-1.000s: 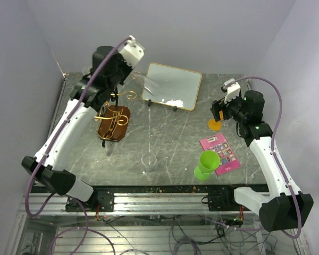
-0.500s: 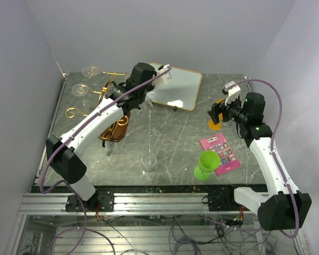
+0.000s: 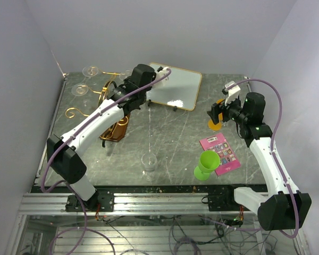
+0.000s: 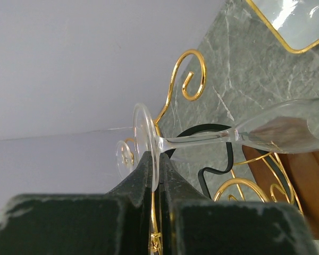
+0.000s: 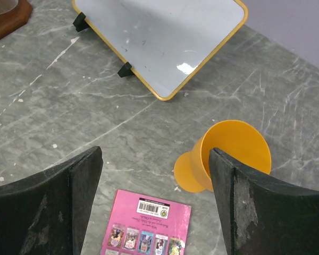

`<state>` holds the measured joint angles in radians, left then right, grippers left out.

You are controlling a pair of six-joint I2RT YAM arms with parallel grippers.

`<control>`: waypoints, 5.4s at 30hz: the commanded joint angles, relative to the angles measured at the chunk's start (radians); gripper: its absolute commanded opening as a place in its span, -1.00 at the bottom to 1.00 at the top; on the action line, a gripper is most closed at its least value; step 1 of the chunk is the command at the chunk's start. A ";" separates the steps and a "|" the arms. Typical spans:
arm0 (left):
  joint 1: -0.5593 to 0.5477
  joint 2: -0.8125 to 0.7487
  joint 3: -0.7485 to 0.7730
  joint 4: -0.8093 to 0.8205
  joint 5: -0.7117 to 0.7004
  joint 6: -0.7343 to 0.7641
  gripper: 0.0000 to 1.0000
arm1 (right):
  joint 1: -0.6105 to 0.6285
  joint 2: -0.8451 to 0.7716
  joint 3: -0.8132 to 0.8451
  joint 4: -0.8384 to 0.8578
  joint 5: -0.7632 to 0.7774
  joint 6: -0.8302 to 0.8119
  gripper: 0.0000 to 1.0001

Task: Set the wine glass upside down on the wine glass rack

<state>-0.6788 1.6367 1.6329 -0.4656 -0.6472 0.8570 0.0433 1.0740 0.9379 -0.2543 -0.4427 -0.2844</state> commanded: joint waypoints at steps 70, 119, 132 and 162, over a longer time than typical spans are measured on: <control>0.031 0.268 0.272 0.114 -0.094 0.116 -0.86 | -0.008 -0.008 -0.010 0.016 -0.038 0.000 0.71; -0.031 0.149 0.143 0.081 -0.039 0.119 -0.86 | -0.008 -0.006 -0.017 0.021 -0.041 -0.006 0.73; -0.029 0.175 0.145 0.047 -0.026 0.068 -0.68 | -0.008 -0.012 -0.019 0.021 -0.041 -0.007 0.73; -0.002 0.225 0.226 -0.076 -0.004 -0.023 -0.22 | -0.008 -0.012 -0.022 0.024 -0.039 -0.009 0.74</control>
<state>-0.6834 1.8648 1.7988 -0.5129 -0.6655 0.8738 0.0422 1.0737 0.9234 -0.2520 -0.4763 -0.2886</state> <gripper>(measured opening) 0.347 0.869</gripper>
